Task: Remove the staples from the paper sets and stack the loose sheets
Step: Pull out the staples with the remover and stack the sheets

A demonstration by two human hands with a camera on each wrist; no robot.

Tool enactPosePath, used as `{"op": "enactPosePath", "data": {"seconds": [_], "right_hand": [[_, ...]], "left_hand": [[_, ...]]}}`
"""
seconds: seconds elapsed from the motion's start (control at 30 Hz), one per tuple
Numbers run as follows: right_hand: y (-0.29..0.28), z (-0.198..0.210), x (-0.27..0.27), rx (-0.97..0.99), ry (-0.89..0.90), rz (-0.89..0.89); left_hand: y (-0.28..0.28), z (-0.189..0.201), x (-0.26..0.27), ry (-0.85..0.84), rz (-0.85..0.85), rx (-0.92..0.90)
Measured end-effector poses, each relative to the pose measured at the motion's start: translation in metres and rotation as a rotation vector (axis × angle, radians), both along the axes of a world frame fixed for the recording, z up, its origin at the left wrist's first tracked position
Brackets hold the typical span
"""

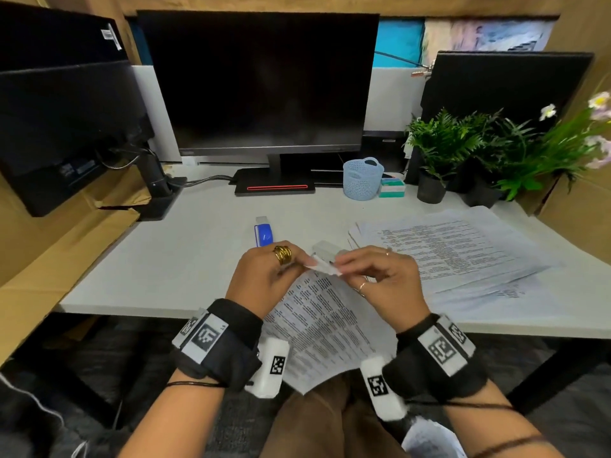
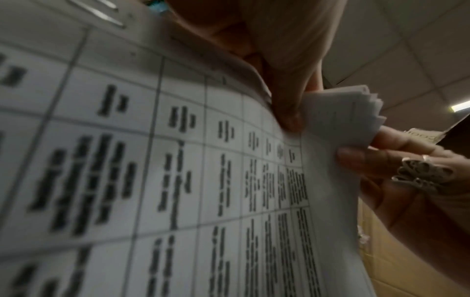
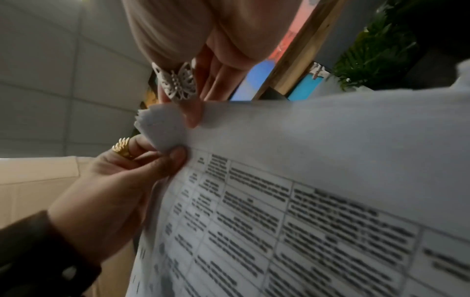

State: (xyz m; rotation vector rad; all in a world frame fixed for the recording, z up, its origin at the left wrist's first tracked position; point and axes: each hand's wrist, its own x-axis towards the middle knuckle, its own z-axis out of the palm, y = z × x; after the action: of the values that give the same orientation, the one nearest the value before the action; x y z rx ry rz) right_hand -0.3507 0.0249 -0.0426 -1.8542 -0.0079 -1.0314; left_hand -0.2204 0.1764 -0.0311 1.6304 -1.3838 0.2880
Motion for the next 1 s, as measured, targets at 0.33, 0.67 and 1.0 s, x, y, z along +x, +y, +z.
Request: {"op": "enactPosePath", "data": {"seconds": [0.33,0.67,1.0], "right_hand": [[-0.001,-0.015,-0.024,-0.274,-0.205,-0.073],[-0.054,-0.017,-0.085,0.123,0.139,-0.349],[-0.07,-0.036,-0.163,-0.808,1.207,-0.396]], "left_hand": [[-0.013,-0.003,-0.014,-0.063,-0.108,-0.23],[-0.025,-0.013,-0.028,-0.094,0.193,0.686],[-0.12,-0.059,-0.114,-0.28,-0.169,0.646]]}}
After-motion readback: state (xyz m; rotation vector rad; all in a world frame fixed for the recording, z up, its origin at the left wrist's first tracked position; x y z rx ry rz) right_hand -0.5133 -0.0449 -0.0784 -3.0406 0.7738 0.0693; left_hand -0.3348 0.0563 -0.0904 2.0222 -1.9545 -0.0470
